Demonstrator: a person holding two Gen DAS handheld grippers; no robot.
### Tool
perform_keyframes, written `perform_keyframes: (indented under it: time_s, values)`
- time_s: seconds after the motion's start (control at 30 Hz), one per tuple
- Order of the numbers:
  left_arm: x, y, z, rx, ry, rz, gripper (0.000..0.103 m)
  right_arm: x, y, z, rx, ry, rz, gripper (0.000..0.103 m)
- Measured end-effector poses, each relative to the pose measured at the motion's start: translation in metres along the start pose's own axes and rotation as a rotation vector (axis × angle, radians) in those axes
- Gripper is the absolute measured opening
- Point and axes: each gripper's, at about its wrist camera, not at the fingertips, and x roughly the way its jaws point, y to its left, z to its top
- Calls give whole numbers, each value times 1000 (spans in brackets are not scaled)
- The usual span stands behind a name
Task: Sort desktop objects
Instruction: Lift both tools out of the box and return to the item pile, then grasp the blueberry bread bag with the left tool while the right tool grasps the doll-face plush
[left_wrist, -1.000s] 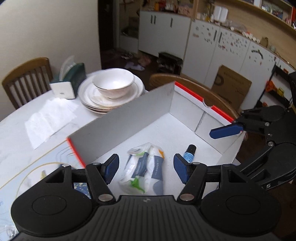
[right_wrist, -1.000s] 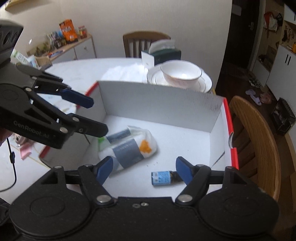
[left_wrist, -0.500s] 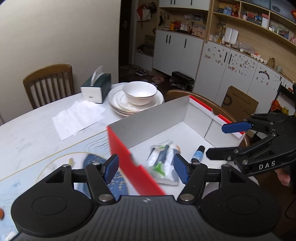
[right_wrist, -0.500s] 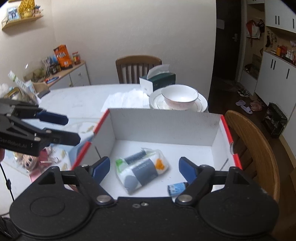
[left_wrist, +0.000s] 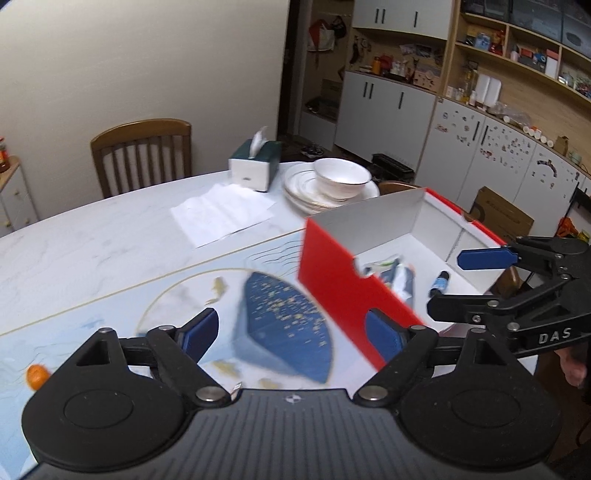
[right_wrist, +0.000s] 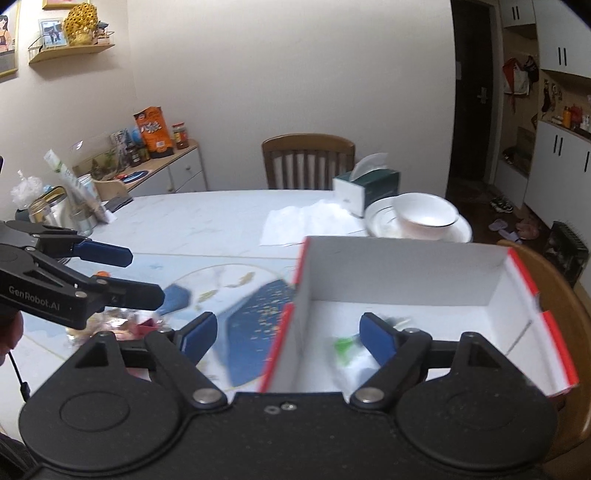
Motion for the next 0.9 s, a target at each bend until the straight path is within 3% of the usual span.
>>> perform_keyframes:
  time_s: [0.1, 0.17, 0.9]
  values:
    - [-7, 18, -10, -13, -4, 12, 93, 5, 19, -1, -6, 10, 3, 84]
    - [-11, 31, -17, -24, -4, 20, 103, 7, 30, -3, -5, 18, 6, 84]
    - [-36, 131, -73, -67, -1, 65, 103, 43, 122, -18, -5, 72, -35, 85]
